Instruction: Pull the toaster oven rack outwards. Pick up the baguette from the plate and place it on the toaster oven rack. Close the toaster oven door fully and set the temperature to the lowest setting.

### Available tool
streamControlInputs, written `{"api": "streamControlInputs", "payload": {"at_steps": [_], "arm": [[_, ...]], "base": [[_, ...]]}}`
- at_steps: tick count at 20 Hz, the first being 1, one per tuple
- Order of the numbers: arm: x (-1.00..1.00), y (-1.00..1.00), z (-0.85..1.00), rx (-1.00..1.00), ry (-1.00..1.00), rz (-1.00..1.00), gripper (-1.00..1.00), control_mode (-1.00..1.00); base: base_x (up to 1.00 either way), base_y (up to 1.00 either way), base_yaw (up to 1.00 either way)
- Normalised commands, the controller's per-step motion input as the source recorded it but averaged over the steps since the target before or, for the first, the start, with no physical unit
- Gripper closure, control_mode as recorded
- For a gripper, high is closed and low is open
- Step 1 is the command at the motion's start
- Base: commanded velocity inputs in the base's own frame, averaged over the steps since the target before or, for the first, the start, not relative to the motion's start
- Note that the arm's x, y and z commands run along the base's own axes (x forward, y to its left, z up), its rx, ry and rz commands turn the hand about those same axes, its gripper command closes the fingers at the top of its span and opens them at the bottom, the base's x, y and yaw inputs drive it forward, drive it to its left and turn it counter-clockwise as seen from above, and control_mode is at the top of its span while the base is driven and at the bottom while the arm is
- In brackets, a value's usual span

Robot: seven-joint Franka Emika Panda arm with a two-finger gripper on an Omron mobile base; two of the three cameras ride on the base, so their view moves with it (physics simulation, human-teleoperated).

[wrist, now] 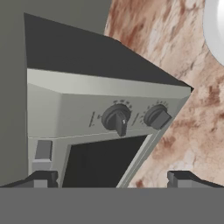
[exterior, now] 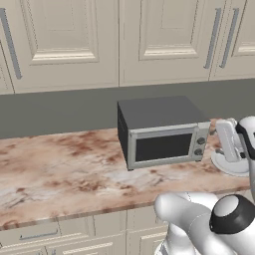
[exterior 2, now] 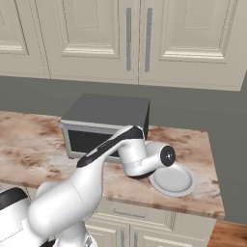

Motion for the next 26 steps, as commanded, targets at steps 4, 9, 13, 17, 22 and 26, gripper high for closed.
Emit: {"api": "streamControlInputs", "payload": {"at_steps": [4, 9, 13, 17, 22, 26], "arm": [[0.05, 0.00, 0.00, 0.00, 0.00, 0.00, -1.00, -1.00], [0.00, 0.00, 0.00, 0.00, 0.00, 0.00, -1.00, -1.00], [0.00, 0.00, 0.00, 0.00, 0.00, 0.00, -1.00, -1.00], [0.00, -0.01, 0.00, 0.03, 0.00, 0.00, -1.00, -1.00], [0.09, 0.00, 0.00, 0.04, 0.00, 0.01, -1.00, -1.00], [0.18, 0.00, 0.00, 0.06, 0.00, 0.06, -1.00, -1.00]], "base": [[0.00, 0.00, 0.00], [0.00, 0.00, 0.00], [0.00, 0.00, 0.00], [0.00, 0.00, 0.00], [0.00, 0.00, 0.00], [0.00, 0.00, 0.00]]}}
